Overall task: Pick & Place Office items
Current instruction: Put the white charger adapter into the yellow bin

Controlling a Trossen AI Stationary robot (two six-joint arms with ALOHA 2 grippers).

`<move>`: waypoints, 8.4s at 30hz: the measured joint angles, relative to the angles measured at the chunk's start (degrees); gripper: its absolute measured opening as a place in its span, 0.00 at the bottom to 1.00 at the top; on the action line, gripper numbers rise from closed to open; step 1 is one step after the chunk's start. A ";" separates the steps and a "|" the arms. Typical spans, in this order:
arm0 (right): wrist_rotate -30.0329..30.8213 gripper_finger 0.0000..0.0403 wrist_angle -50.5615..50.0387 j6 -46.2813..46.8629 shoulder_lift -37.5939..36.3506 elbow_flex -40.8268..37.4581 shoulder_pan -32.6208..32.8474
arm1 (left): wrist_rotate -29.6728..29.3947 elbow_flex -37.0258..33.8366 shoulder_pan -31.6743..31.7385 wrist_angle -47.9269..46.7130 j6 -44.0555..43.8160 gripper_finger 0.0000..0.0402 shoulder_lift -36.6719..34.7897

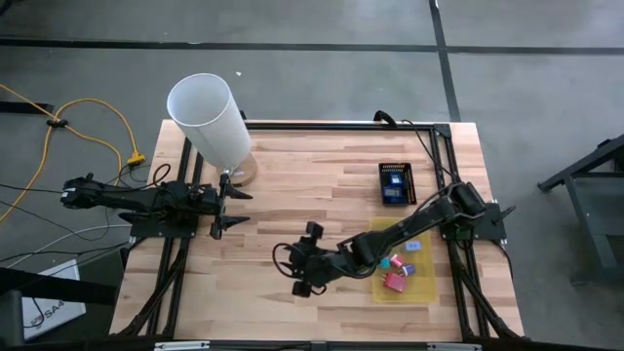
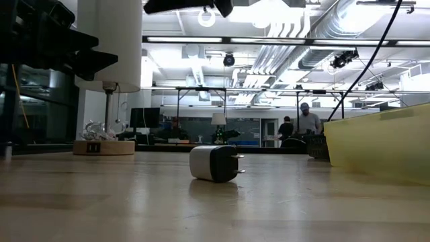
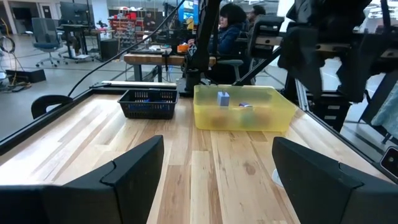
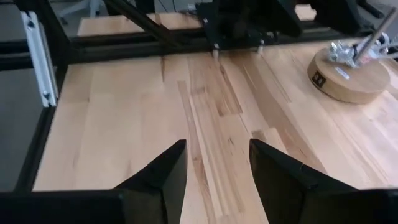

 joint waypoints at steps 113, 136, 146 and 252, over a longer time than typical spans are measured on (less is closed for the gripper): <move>-19.59 0.40 -34.78 32.99 10.40 13.25 -3.15 | -0.02 0.02 0.00 0.46 -0.02 0.73 -0.02; -5.20 0.40 -30.09 37.93 12.65 8.25 2.53 | -0.01 0.00 -0.02 0.46 -0.02 0.73 -0.02; -2.55 0.47 -30.18 39.14 12.90 8.31 3.93 | -0.02 0.02 0.00 0.44 0.00 0.73 -0.02; 9.01 0.30 -31.67 48.15 18.10 8.33 6.97 | -0.01 0.01 -0.02 0.44 -0.01 0.73 -0.02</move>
